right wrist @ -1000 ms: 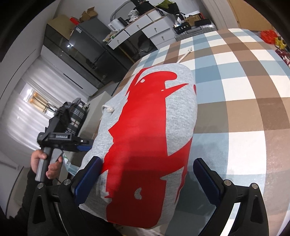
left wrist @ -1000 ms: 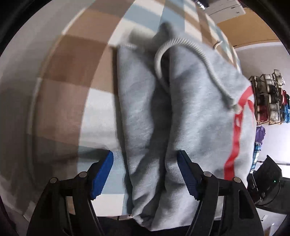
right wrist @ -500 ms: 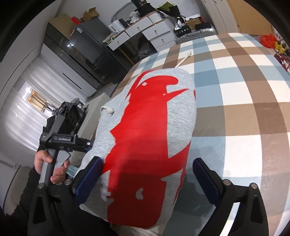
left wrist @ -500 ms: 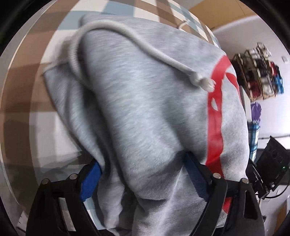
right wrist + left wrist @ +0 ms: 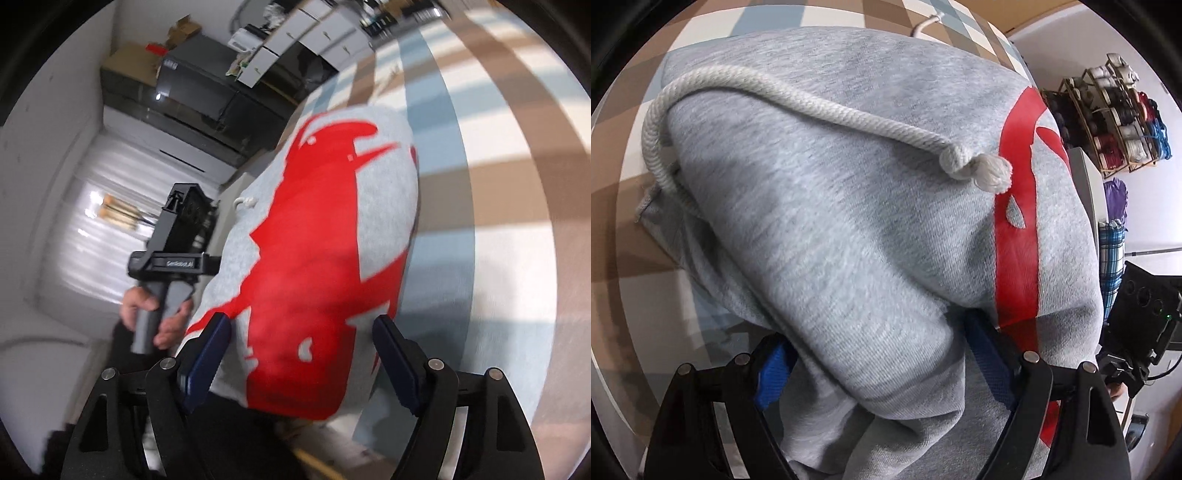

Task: Fold large clothes
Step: 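Lift the grey hoodie bundle off the bed with both grippers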

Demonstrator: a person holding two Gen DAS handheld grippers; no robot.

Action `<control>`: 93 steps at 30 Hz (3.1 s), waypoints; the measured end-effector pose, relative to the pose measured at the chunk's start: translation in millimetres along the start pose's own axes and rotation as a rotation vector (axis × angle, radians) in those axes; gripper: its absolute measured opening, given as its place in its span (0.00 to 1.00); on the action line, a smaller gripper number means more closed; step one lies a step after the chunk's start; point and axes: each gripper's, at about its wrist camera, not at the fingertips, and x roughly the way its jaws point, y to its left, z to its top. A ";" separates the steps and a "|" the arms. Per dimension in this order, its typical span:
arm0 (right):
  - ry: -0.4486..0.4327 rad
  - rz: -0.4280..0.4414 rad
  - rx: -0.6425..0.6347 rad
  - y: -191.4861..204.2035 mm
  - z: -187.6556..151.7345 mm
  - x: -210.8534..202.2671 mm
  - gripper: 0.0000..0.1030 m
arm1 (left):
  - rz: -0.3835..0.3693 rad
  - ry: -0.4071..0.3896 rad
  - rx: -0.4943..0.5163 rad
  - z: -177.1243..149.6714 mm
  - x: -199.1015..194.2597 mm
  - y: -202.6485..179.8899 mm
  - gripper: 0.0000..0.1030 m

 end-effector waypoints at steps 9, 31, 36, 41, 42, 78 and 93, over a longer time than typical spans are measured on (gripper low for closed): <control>-0.130 -0.075 0.066 -21.4 2.2 -28.8 0.89 | -0.018 0.041 0.129 12.9 12.7 -21.2 0.81; 0.195 0.098 0.181 -70.4 72.6 17.0 1.00 | -0.016 -0.144 0.170 9.7 29.0 -27.1 0.82; 0.244 0.094 0.171 -71.6 74.7 24.9 1.00 | 0.062 -0.167 0.261 -0.4 18.7 -31.8 0.82; 0.333 0.060 0.176 -67.8 86.7 39.8 1.00 | 0.042 -0.136 0.278 2.5 18.8 -31.1 0.82; 0.343 0.053 0.177 -65.3 89.3 43.3 1.00 | 0.023 -0.124 0.268 4.0 19.5 -28.9 0.82; 0.110 0.086 0.123 -36.8 42.1 38.4 0.93 | -0.427 0.035 0.066 15.8 12.6 33.8 0.82; 0.084 0.142 0.178 -33.9 22.0 56.3 1.00 | -0.425 0.043 0.041 14.7 14.0 38.0 0.82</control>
